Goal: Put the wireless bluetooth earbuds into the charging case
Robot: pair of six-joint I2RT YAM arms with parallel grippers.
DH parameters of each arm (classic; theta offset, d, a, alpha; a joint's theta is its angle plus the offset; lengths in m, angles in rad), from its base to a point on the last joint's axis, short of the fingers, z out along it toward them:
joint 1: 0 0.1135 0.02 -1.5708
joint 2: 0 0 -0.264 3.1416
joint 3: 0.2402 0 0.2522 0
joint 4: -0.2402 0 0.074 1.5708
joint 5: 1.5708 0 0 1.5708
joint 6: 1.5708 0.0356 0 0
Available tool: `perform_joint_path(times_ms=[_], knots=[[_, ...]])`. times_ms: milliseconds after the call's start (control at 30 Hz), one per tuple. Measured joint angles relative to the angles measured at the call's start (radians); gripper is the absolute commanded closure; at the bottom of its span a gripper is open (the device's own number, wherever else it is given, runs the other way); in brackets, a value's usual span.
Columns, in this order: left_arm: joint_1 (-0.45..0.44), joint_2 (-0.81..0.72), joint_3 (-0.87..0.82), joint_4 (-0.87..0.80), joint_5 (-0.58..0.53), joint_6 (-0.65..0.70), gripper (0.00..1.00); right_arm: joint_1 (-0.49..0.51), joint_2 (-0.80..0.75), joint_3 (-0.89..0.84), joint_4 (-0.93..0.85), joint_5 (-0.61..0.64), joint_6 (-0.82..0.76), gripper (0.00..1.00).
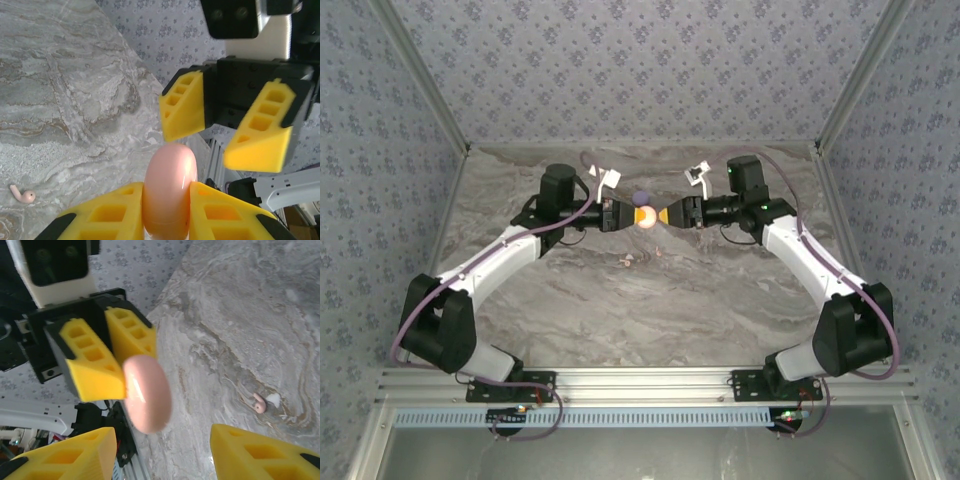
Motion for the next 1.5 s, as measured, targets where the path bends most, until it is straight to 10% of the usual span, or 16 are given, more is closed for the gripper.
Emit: perform_joint_path(times_ms=[467,1033,1500], knots=[[-0.001,-0.027,0.002,-0.053,0.026,0.045,0.78,0.028,0.077,0.077,-0.047,-0.006,-0.029,0.48],[-0.006,-0.037,0.002,-0.068,0.023,0.049,0.78,0.074,0.100,0.109,-0.082,-0.044,-0.067,0.75],[-0.006,-0.097,-0.032,0.015,-0.035,-0.016,0.55,0.069,0.098,0.108,0.013,-0.049,0.020,0.81]])
